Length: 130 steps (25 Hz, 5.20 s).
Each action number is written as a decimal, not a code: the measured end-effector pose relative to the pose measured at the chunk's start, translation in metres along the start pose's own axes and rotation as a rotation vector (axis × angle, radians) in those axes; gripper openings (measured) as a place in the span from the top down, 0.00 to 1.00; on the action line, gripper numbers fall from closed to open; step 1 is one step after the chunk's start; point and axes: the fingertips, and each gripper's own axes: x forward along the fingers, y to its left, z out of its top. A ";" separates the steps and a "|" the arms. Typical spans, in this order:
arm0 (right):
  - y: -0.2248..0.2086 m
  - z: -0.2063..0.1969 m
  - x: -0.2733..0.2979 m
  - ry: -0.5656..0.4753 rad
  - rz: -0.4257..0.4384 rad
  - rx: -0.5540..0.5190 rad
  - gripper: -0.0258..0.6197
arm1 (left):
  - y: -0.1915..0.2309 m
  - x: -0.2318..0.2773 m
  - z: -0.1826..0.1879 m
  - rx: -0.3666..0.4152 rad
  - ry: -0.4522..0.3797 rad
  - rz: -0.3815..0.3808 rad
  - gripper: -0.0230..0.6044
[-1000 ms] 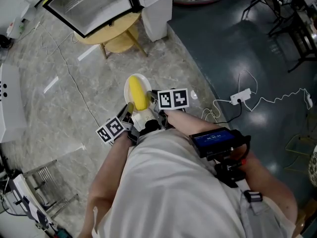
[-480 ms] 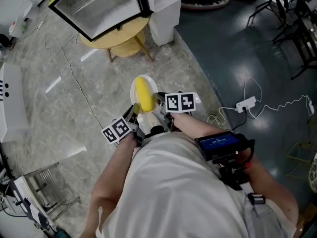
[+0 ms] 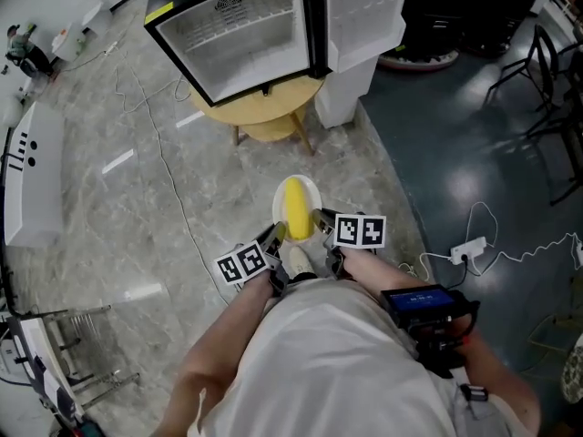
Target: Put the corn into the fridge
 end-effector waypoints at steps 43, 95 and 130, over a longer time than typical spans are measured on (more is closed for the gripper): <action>0.044 0.143 0.155 0.122 0.063 -0.118 0.88 | 0.062 0.061 0.176 -0.089 -0.127 0.069 0.88; -0.005 0.300 0.230 0.209 0.137 -0.180 0.88 | 0.051 0.193 0.285 -0.135 -0.192 0.163 0.88; -0.007 0.329 0.309 0.247 0.111 -0.203 0.88 | 0.101 0.221 0.334 -0.185 -0.238 0.166 0.88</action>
